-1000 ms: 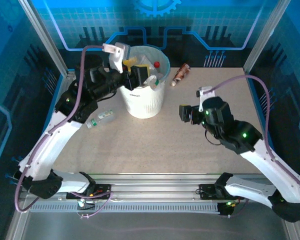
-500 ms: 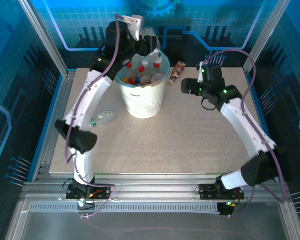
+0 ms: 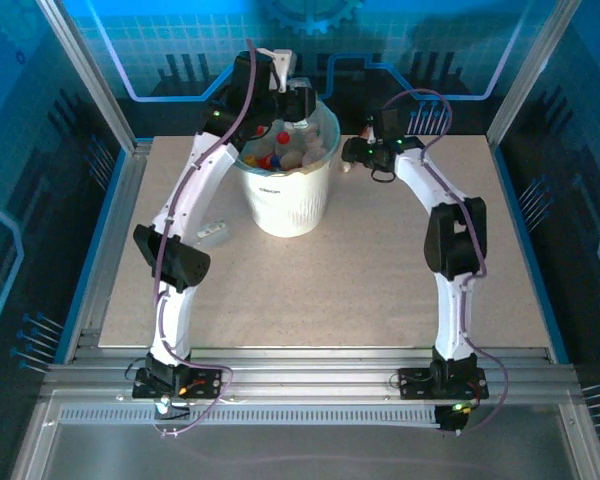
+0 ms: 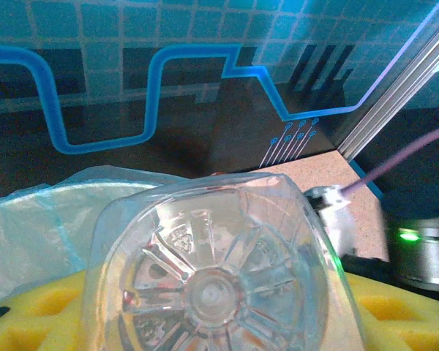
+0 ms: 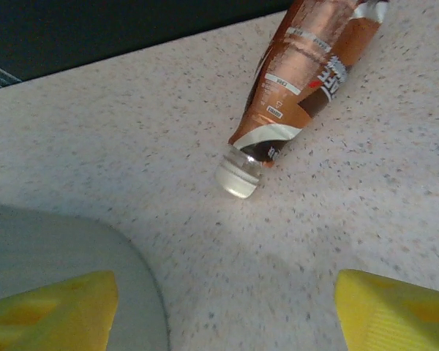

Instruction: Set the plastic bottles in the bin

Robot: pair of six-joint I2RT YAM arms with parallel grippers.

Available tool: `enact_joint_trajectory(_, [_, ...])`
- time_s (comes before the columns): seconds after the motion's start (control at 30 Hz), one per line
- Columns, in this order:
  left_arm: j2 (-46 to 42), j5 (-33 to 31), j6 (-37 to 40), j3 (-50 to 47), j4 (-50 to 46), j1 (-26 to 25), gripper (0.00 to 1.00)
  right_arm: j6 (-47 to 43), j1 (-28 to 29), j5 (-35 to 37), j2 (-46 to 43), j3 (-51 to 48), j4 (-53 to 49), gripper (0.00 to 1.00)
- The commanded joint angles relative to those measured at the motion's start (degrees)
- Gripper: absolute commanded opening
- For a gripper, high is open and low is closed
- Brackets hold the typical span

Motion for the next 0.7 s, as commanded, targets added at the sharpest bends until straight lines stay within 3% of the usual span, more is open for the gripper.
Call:
enact_joint_trajectory(0.0, [2.6,1.8,-2.8,2.1,-2.1,0.3,0.44,2.9,-0.6,0.4,4.8,6.8,-2.2,0.77])
enact_joint_trajectory(0.3, [6.1,2.6,-4.6,3.5,-5.5,1.0,0.50,2.7,-0.6,2.4,9.2,10.1,-3.0,0.77])
enact_joint_trajectory(0.33, [6.5,3.5,-4.8,3.9,-5.8,1.0,0.55,2.3,-0.6,2.5,9.2,10.1,-3.2,0.77])
enact_joint_trajectory(0.47, [6.1,6.4,-6.6,3.9,-4.8,1.1,0.98,2.2,-1.1,2.4,9.5,10.1,-3.7,0.77])
enact_joint_trajectory(0.67, [-0.2,-1.0,-4.5,2.6,-2.2,1.1,0.99,2.3,-1.3,3.4,11.9,13.2,-5.3,0.77])
